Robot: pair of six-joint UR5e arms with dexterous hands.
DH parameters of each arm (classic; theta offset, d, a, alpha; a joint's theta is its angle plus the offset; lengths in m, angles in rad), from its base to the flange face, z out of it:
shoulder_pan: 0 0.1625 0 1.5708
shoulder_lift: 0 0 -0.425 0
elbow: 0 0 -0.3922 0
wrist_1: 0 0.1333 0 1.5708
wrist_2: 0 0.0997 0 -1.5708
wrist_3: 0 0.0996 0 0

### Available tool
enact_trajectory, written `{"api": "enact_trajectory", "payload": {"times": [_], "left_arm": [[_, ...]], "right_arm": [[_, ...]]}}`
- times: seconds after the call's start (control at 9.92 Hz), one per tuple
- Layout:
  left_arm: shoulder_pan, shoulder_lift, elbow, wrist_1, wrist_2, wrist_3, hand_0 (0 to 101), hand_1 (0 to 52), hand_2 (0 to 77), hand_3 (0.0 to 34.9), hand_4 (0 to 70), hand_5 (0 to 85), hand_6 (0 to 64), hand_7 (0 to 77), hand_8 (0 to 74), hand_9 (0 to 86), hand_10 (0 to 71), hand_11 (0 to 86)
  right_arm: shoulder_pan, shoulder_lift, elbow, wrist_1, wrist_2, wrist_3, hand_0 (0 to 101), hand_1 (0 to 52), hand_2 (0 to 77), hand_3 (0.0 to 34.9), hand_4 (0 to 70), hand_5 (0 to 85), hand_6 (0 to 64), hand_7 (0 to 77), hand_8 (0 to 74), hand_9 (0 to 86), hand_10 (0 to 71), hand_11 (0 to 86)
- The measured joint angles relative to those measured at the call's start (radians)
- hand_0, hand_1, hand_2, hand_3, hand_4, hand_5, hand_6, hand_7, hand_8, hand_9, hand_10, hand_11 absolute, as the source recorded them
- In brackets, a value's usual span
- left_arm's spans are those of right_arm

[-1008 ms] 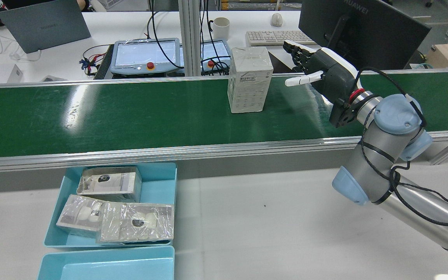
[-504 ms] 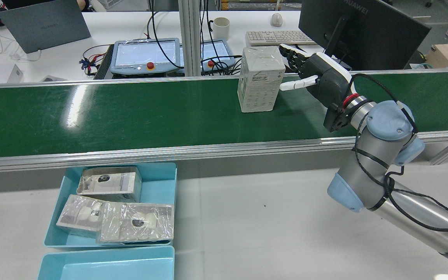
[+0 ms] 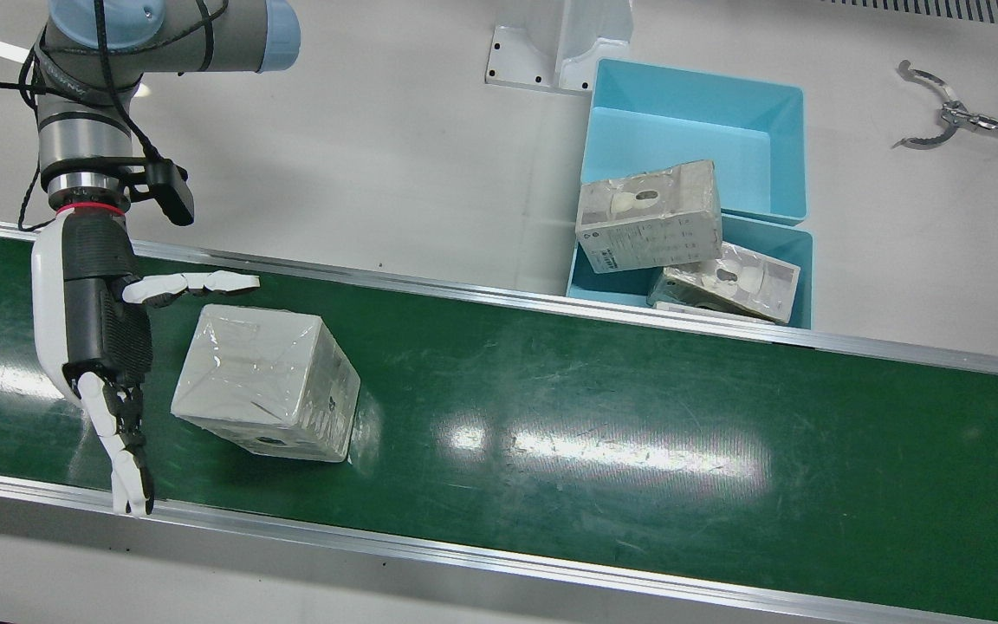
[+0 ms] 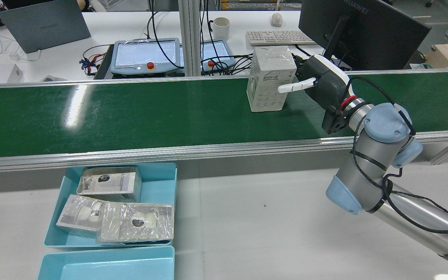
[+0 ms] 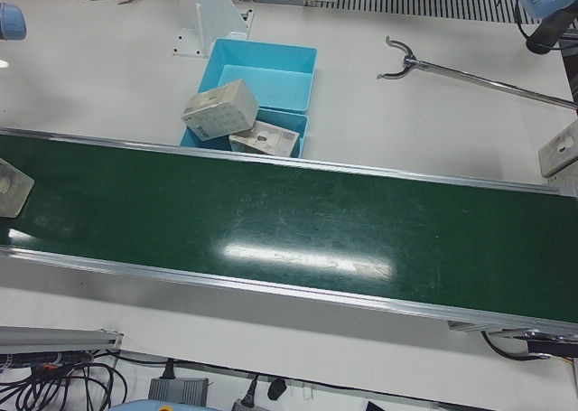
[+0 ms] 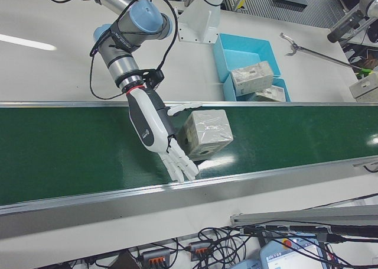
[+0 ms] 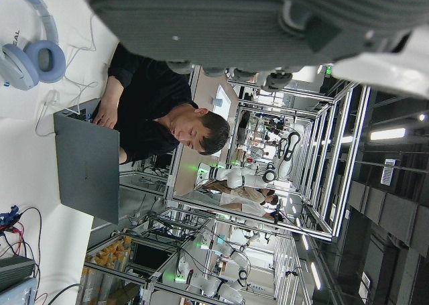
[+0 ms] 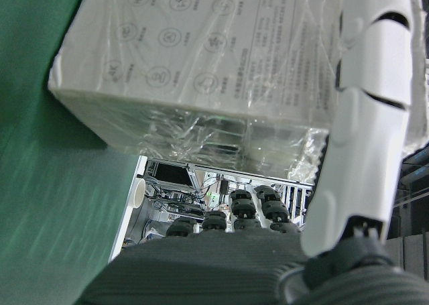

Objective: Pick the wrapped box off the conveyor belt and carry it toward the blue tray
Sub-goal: 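Close the right hand around the white wrapped box on the belt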

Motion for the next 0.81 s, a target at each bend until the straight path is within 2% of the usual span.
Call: {"api": "enact_trajectory", "payload": {"times": [0.61, 0.71, 0.81], "left_arm": [[0.0, 0.0, 0.0, 0.0, 0.0, 0.0, 0, 0.0, 1.1, 0.0, 0.0, 1.1, 0.0, 0.0, 0.0, 0.0, 0.0, 0.0], [0.0, 0.0, 0.0, 0.0, 0.0, 0.0, 0, 0.0, 1.1, 0.0, 0.0, 1.1, 0.0, 0.0, 0.0, 0.0, 0.0, 0.0], [0.0, 0.0, 0.0, 0.0, 0.0, 0.0, 0, 0.0, 0.5, 0.0, 0.0, 1.1, 0.0, 0.0, 0.0, 0.0, 0.0, 0.0]], "right_arm": [[-0.01, 0.001, 0.0, 0.001, 0.016, 0.003, 45, 10.9, 11.4, 0.0, 8.2, 5.5, 0.0, 0.5, 2.7, 2.7, 0.5, 2.7], [-0.012, 0.004, -0.001, 0.002, 0.016, 0.003, 43, 8.7, 14.7, 0.0, 8.2, 16.4, 0.0, 4.9, 2.2, 2.7, 1.1, 2.7], [-0.013, 0.007, -0.001, 0.001, 0.017, 0.004, 43, 8.7, 14.7, 0.0, 8.2, 16.4, 0.0, 4.9, 2.2, 2.7, 1.1, 2.7]]}}
